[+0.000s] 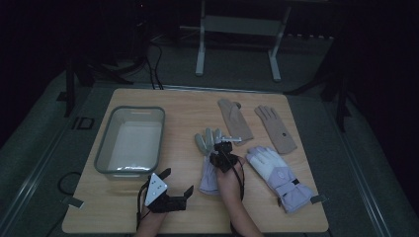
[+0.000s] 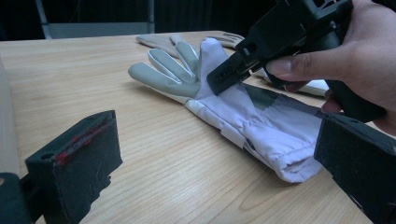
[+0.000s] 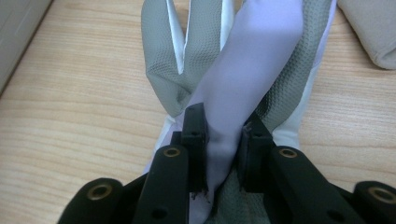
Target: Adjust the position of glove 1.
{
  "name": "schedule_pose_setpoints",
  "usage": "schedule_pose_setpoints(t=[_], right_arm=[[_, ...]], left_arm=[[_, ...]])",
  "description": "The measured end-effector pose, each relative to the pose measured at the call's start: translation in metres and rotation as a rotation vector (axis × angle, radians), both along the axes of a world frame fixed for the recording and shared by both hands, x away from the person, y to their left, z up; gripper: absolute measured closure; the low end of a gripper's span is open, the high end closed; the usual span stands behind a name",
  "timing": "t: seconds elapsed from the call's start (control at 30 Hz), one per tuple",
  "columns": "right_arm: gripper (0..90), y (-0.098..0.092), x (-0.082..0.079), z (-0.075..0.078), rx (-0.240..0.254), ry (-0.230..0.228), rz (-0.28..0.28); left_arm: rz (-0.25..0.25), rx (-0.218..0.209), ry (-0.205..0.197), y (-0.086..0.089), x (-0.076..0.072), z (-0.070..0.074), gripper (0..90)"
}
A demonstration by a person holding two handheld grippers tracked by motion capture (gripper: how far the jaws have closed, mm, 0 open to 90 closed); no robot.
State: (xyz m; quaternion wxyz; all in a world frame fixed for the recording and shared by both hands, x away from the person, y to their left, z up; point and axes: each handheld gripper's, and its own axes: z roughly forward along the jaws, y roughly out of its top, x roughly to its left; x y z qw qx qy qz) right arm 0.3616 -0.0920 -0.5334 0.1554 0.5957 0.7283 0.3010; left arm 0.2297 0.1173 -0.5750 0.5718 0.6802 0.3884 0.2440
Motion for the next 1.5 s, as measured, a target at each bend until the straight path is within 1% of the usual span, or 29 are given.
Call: schedule_pose_setpoints(t=[0.17, 0.2, 0.23, 0.33, 0.4, 0.43, 0.5, 0.53, 0.6, 0.63, 0.67, 0.7, 0.73, 0.77, 0.83, 0.9, 0.93, 0.97, 1.0, 1.07, 1.13, 1.17, 1.2, 1.23, 1.3, 1.37, 1.4, 1.43, 1.5], right_arm=[[64.4, 0.0, 0.001, -0.001, 0.025, 0.003, -0.001], [64.4, 0.0, 0.001, -0.001, 0.025, 0.003, -0.001], [62.4, 0.0, 0.001, -0.001, 0.029, 0.008, 0.006], [49.0, -0.002, 0.001, 0.006, 0.034, 0.026, 0.045], [47.2, -0.003, 0.002, 0.008, 0.034, 0.029, 0.053], [39.0, -0.007, 0.001, 0.012, 0.048, 0.025, 0.066], [37.3, -0.009, 0.0, 0.015, 0.05, 0.015, 0.078], [27.8, -0.013, 0.0, 0.022, 0.078, -0.008, 0.107], [27.4, -0.016, 0.0, 0.026, 0.083, -0.019, 0.121], [24.7, -0.019, 0.001, 0.031, 0.082, -0.028, 0.127], [19.6, -0.026, 0.005, 0.041, 0.103, -0.036, 0.157], [17.8, -0.029, 0.006, 0.046, 0.098, -0.044, 0.16], [12.5, -0.033, 0.008, 0.05, 0.091, -0.041, 0.194], [13.0, -0.038, 0.011, 0.054, 0.102, -0.032, 0.211], [13.6, -0.043, 0.013, 0.057, 0.103, -0.039, 0.217], [14.2, -0.058, 0.017, 0.066, 0.078, -0.054, 0.23], [14.2, -0.058, 0.017, 0.066, 0.078, -0.054, 0.23], [14.2, -0.065, 0.019, 0.067, 0.08, -0.063, 0.238], [14.2, -0.072, 0.021, 0.069, 0.077, -0.079, 0.251], [14.4, -0.08, 0.024, 0.07, 0.053, -0.076, 0.277], [15.5, -0.09, 0.026, 0.072, 0.051, -0.076, 0.3], [17.1, -0.099, 0.027, 0.074, 0.032, -0.092, 0.32], [17.1, -0.099, 0.027, 0.074, 0.032, -0.092, 0.32], [18.2, -0.107, 0.026, 0.075, 0.02, -0.097, 0.332], [18.2, -0.115, 0.025, 0.076, -0.005, -0.108, 0.363], [18.2, -0.123, 0.024, 0.077, 0.002, -0.105, 0.394], [18.2, -0.123, 0.024, 0.077, 0.002, -0.105, 0.394], [18.2, -0.132, 0.022, 0.077, 0.0, -0.101, 0.407], [18.2, -0.136, 0.02, 0.078, -0.003, -0.108, 0.418]], left_arm=[[-0.001, -0.005, -0.001, 0.0, 0.0, 0.0, 0.8], [-0.001, -0.005, -0.001, 0.0, 0.0, 0.0, 0.8], [-0.002, -0.004, -0.001, 0.0, 0.0, 0.0, 0.8], [-0.005, -0.005, 0.0, 0.0, 0.0, 0.0, 0.8], [-0.005, -0.006, -0.001, 0.001, 0.0, 0.0, 0.8], [-0.006, -0.004, 0.0, 0.001, 0.0, 0.0, 0.8], [-0.007, -0.004, 0.0, 0.001, 0.0, 0.0, 0.8], [-0.008, -0.004, 0.0, 0.001, 0.0, 0.0, 0.8], [-0.007, -0.005, 0.0, 0.001, 0.0, 0.0, 0.8], [-0.008, -0.004, 0.001, 0.001, 0.0, 0.0, 0.8], [-0.008, -0.006, 0.0, 0.001, 0.0, 0.0, 0.8], [-0.008, -0.006, 0.0, 0.001, 0.0, 0.0, 0.8], [-0.008, -0.007, 0.0, 0.001, 0.0, 0.0, 0.8], [-0.01, -0.007, 0.001, 0.001, 0.0, 0.0, 0.8], [-0.01, -0.008, 0.001, 0.001, 0.0, 0.0, 0.8], [-0.01, -0.011, 0.001, 0.001, 0.001, 0.0, 0.8], [-0.01, -0.009, 0.0, 0.001, 0.0, 0.0, 0.8], [-0.011, -0.011, 0.002, 0.001, 0.001, 0.0, 0.8], [-0.01, -0.011, 0.002, 0.001, 0.001, 0.0, 0.8], [-0.009, -0.013, 0.003, 0.002, 0.001, 0.0, 0.8], [-0.009, -0.014, 0.002, 0.002, 0.001, 0.0, 0.8], [-0.01, -0.013, 0.002, 0.002, 0.001, 0.0, 0.8], [-0.01, -0.014, 0.002, 0.002, 0.001, 0.0, 0.8], [-0.009, -0.014, 0.003, 0.002, 0.001, 0.0, 0.8], [-0.011, -0.016, 0.004, 0.002, 0.001, 0.0, 0.8], [-0.011, -0.016, 0.003, 0.002, 0.001, 0.0, 0.8], [-0.011, -0.015, 0.002, 0.002, 0.001, 0.0, 0.8], [-0.011, -0.015, 0.002, 0.002, 0.001, 0.0, 0.8], [-0.011, -0.015, 0.002, 0.002, 0.001, 0.0, 0.9]])
